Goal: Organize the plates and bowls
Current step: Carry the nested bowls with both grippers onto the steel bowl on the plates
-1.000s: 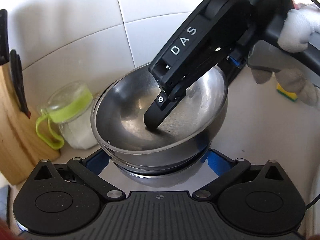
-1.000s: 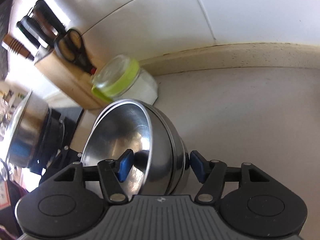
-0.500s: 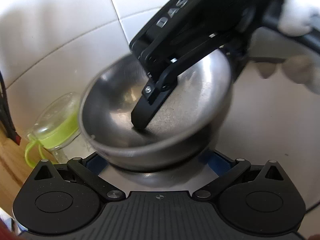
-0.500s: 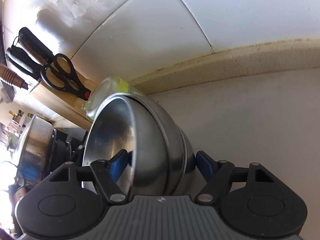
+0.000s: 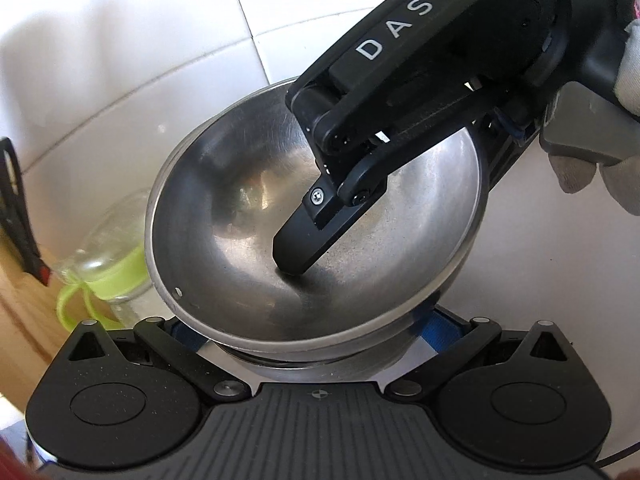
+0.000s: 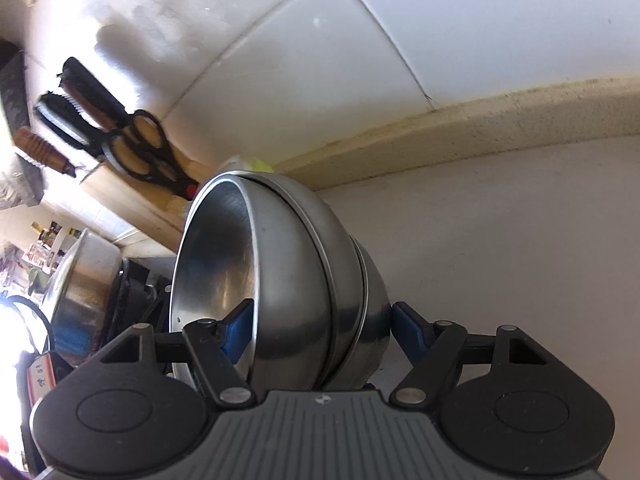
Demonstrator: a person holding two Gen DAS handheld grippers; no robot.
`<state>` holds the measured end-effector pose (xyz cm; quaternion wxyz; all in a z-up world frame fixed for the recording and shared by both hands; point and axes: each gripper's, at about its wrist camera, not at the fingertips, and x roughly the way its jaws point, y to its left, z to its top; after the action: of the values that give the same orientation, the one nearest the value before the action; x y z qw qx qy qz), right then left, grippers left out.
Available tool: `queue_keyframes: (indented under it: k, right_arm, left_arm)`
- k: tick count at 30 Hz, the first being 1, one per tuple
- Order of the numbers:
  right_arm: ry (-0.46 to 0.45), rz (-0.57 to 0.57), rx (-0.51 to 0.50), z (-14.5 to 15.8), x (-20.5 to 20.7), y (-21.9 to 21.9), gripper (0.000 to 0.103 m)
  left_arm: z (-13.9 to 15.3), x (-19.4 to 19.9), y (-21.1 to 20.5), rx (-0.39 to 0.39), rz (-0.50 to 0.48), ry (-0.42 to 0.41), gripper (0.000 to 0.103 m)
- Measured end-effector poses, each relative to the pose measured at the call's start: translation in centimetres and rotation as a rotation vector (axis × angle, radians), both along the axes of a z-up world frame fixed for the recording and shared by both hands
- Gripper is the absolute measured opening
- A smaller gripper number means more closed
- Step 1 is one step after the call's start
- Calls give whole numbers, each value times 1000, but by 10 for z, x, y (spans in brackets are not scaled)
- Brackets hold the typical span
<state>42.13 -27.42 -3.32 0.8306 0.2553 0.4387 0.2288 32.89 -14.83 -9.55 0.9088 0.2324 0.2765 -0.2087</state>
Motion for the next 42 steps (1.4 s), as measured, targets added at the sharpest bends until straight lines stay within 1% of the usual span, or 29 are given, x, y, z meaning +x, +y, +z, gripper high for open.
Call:
queue_keyframes:
  k: [3,6,8,12,16,17,21,25,29,33,38,42]
  right_arm:
    - [-27,15,12,12,-10,1,74]
    - [-62,30,11,30,-30,5,74]
    - [-77,37,9,44,-47,6,74]
    - [-98,44,-13,68,-87,9,74]
    - [-108,55,-20,82,-122,11,74]
    - [-108,48,-23,84,-133,9,74]
    - [-119,-19,-49,89,-176,14,74]
    - [-97,-125,-51,86,-223,20,74]
    - [-76,-219,-56,82,-270,27,74]
    - [-45,-303,-50,70,-310,31,74]
    - [-7,-379,-54,55,-348,31,74]
    - [10,-419,-55,48,-361,29,74]
  left_arm:
    - [9,-12,-2,7,21,-24,103]
    - [23,-28,-5,15,42,-48,103]
    - [35,-46,-9,21,52,-58,103]
    - [55,-79,-22,22,78,-49,103]
    - [69,-116,-28,13,90,-65,103]
    - [75,-130,-24,7,87,-66,103]
    - [78,-158,-21,-11,38,-61,103]
    - [82,-193,-16,-29,-38,-30,103]
    - [76,-226,-11,-31,-131,-14,103]
    - [67,-253,-10,-26,-211,19,103]
    - [53,-274,-13,-16,-288,56,103]
    - [47,-278,-17,-10,-321,77,103]
